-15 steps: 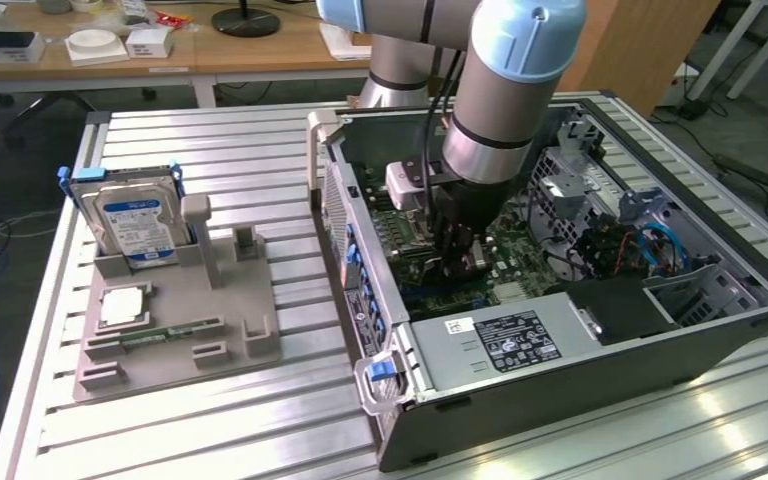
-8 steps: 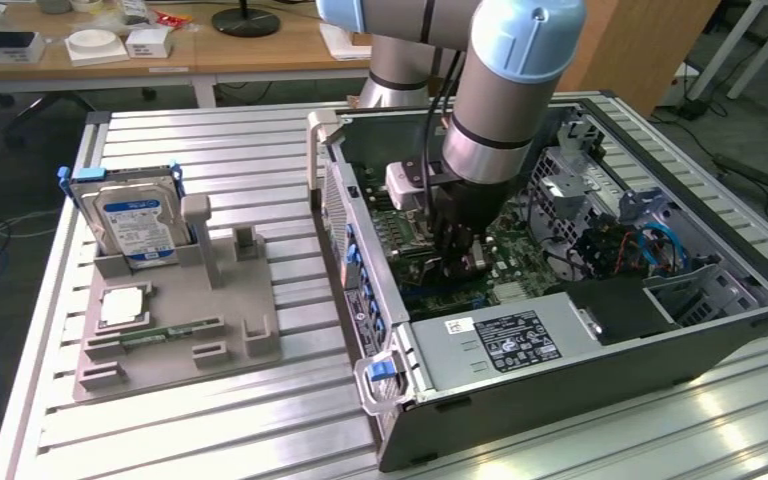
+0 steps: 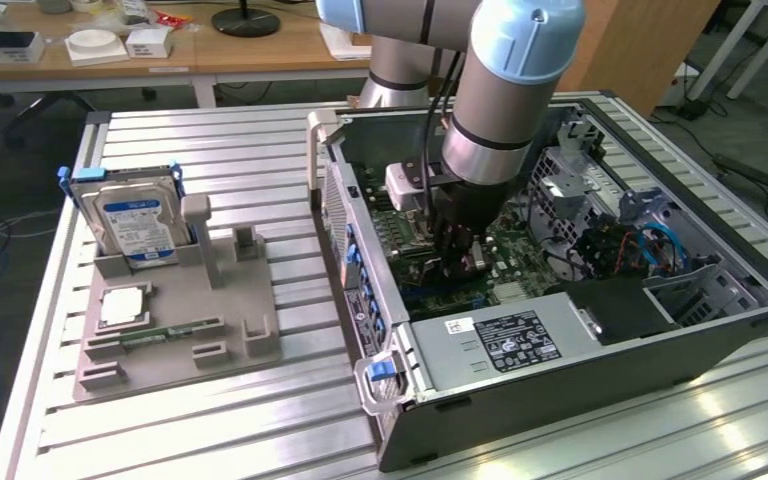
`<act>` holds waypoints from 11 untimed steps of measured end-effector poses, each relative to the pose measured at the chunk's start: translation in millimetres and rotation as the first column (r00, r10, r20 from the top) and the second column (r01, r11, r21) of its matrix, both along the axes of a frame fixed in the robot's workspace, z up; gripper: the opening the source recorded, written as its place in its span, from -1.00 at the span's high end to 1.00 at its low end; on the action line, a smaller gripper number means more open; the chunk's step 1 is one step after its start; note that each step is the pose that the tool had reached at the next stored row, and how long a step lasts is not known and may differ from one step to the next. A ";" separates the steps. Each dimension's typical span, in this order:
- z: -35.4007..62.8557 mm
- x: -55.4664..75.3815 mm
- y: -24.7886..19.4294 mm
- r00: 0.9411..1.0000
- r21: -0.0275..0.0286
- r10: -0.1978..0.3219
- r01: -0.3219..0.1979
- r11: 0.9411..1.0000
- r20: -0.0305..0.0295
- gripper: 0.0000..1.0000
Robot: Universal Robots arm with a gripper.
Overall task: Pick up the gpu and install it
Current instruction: 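Insert the gpu into the slot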
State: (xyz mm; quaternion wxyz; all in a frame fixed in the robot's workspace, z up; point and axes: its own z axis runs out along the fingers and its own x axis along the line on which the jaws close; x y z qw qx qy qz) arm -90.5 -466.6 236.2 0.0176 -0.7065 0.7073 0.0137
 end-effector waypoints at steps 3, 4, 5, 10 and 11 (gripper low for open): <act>-0.2 0.0 0.1 1.000 0.000 0.000 0.000 1.000 0.000 0.47; -0.4 0.0 0.6 1.000 -0.001 0.000 0.000 1.000 0.000 0.47; -0.5 -0.1 1.2 1.000 -0.001 0.000 0.000 1.000 0.000 0.47; -1.3 0.0 2.0 1.000 0.000 0.000 0.000 1.000 0.000 0.47; -1.4 0.0 2.0 1.000 0.000 0.000 0.000 1.000 0.000 0.47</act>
